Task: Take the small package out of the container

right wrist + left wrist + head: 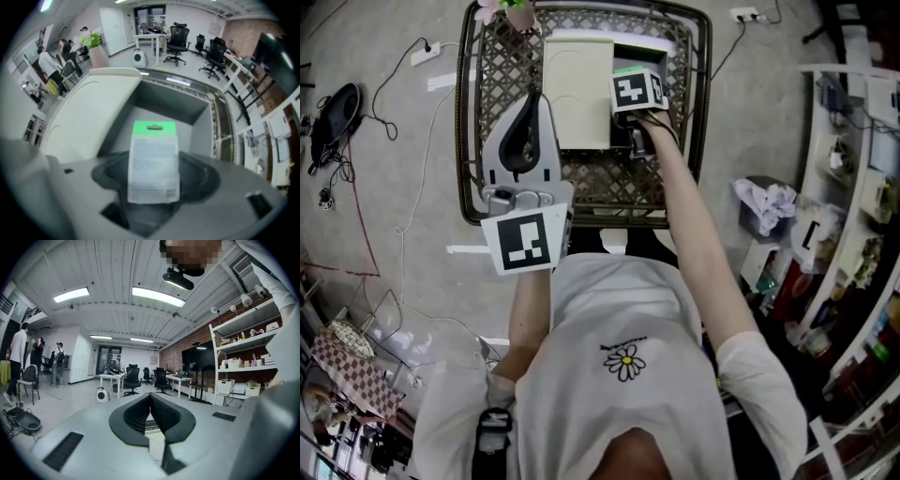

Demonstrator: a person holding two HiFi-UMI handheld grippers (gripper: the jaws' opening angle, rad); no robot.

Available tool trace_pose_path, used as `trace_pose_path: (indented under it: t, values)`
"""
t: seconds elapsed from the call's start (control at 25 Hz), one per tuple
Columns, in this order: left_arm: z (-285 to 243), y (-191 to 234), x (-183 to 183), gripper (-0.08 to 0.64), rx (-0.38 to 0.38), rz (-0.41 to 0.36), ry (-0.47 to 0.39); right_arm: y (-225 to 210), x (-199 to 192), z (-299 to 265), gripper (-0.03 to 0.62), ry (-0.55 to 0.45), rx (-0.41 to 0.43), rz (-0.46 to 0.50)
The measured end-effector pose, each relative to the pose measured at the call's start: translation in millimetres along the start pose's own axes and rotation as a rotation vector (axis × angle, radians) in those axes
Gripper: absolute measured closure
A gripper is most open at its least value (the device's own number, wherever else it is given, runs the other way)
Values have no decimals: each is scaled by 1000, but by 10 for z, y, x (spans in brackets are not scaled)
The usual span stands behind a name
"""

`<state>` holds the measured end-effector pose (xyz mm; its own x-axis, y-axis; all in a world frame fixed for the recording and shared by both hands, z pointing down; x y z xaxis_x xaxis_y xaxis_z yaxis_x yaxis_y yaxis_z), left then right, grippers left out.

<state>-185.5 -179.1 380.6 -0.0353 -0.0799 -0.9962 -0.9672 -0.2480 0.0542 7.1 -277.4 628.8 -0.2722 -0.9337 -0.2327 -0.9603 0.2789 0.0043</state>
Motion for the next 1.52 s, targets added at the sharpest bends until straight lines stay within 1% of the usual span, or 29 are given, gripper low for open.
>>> trace_pose_path:
  t: [0.32,0.52,0.72,0.84,0.96,1.08,1.2,1.32,1.52]
  values:
    - [6,-86,-3,535,-23,-6,1,-28,39,-6,276,0,-2,43]
    - [43,-88,42,535,-18,-12,-6,-38,29,14,276,-9,-7,47]
    - [91,-79,90,535,-13,-18,-12,-51,20,57,276,-44,23,4]
    - [94,-91,114,535,-18,-22,-17,-70,91,172,276,-98,11,3]
    - [86,-130,168,535,-24,-25,-32,-88,164,319,276,-144,26,-29]
    - [64,-183,257,535,-21,-26,-44,-128,315,587,276,-239,36,-32]
    - [47,-243,359,535,-13,-7,-57,-214,497,997,276,-379,26,-48]
    - [34,-324,461,535,-19,-12,-77,-252,636,1475,276,-519,40,-67]
    - [-4,-495,702,535,-37,-29,-139,-275,773,2374,276,-765,-2,4]
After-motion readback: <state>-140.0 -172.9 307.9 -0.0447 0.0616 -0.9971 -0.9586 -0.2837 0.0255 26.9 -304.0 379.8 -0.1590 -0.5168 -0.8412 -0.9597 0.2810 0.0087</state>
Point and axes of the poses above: the fingertips, and each gripper's own axes: z backward along the fingers, y to its left, x out of its top, the point moved 8 cm from there along z, backward along the fingers, and after that the axes turned 2 degrees about -y, right-handed, at the moved point
